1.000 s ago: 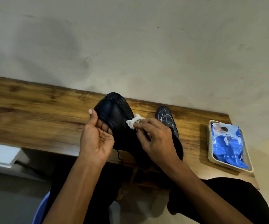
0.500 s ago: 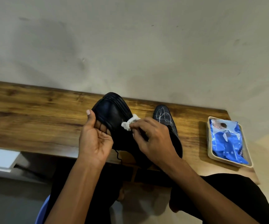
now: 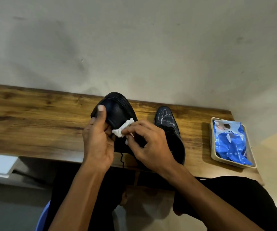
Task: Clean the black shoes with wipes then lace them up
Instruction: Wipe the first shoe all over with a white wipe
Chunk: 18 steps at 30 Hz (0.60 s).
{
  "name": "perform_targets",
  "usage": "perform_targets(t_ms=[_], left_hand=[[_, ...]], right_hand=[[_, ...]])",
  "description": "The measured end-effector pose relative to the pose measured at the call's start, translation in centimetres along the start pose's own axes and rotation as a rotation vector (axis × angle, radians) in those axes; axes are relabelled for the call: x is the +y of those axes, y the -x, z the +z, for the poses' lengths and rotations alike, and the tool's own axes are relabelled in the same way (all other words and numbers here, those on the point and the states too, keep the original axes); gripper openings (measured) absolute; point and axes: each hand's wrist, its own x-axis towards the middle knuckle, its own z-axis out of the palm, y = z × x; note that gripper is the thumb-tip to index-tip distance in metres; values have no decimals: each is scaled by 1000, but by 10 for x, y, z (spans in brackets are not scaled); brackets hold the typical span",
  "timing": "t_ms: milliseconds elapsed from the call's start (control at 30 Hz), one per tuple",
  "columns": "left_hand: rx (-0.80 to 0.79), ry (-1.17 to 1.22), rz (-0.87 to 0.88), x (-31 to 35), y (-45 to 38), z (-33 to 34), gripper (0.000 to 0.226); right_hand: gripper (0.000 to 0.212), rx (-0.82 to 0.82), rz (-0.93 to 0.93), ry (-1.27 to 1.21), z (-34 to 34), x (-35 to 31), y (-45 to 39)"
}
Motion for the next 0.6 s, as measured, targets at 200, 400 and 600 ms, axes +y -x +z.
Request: perform_targets(t_ms=[200,400,600], left_hand=[[52,-3,28,1,0,3,13],[33,-7,57,0,4,2,19],[-43,-25,63,2,6,3,23]], right_hand=[[13,-8,223,8,-13,20,8],[14,128,307,-90,-2,15,-29],[13,203,78,2,1,7,-66]])
